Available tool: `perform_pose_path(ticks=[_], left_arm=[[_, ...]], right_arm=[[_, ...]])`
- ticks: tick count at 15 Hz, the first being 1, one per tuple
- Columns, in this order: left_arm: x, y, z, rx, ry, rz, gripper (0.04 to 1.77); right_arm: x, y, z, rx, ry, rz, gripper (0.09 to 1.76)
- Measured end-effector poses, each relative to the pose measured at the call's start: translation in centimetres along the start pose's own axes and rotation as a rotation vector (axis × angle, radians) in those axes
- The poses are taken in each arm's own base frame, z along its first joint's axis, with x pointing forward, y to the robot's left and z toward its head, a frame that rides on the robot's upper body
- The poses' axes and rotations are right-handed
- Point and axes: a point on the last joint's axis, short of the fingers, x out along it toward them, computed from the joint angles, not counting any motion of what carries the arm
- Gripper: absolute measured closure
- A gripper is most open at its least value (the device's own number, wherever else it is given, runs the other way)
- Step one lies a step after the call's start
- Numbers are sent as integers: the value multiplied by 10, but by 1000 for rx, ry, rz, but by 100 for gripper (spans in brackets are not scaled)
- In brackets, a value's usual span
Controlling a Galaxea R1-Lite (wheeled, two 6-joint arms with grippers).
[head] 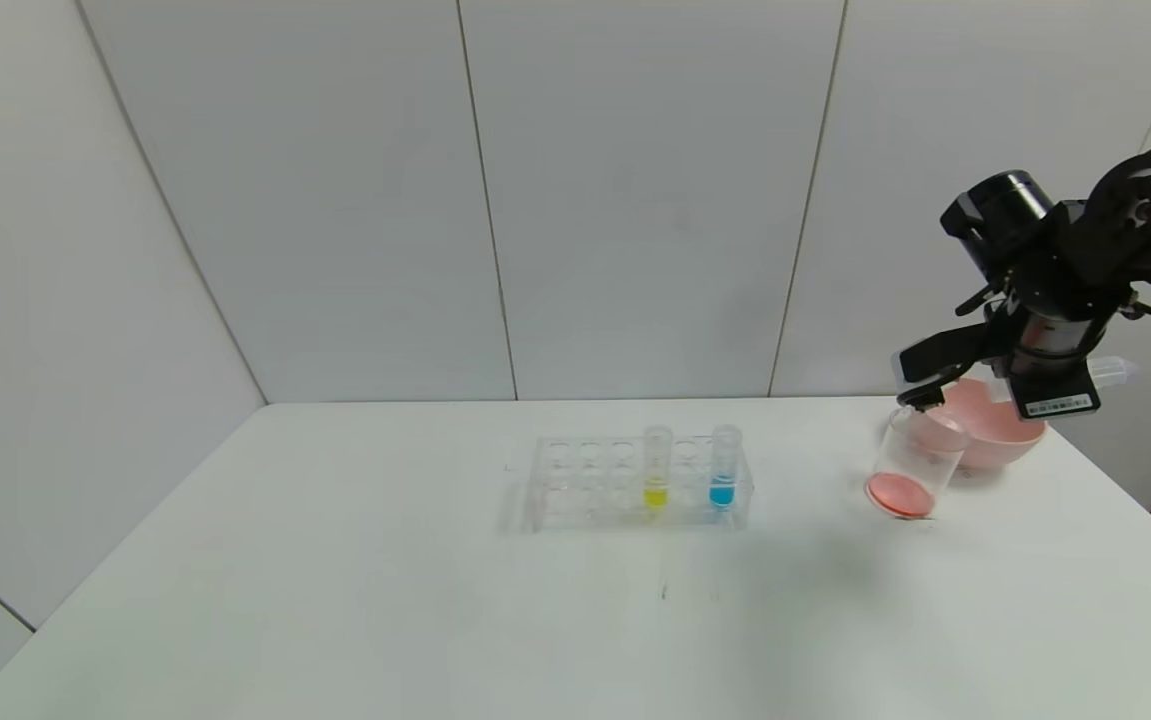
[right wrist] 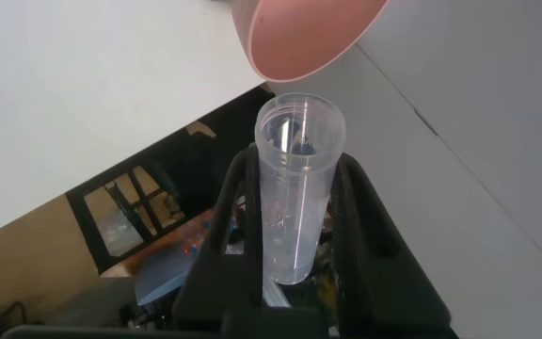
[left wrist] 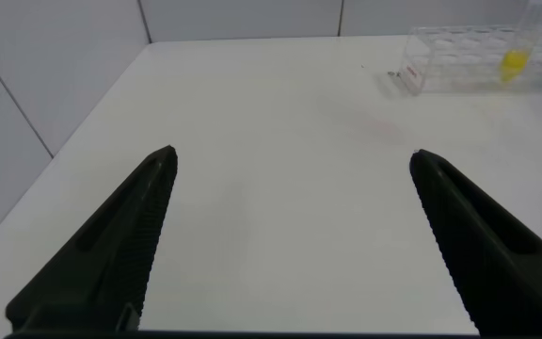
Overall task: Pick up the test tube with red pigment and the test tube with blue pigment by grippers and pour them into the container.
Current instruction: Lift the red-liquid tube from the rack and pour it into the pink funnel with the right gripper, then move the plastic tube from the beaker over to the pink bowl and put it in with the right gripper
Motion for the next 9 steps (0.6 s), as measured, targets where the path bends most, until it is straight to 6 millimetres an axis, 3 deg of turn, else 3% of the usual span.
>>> perform_pose_path(ticks=[9], left_arm=[[0, 0, 0, 0, 0, 0, 5]], right_arm=[[-8, 3, 13, -26, 7, -14, 136]])
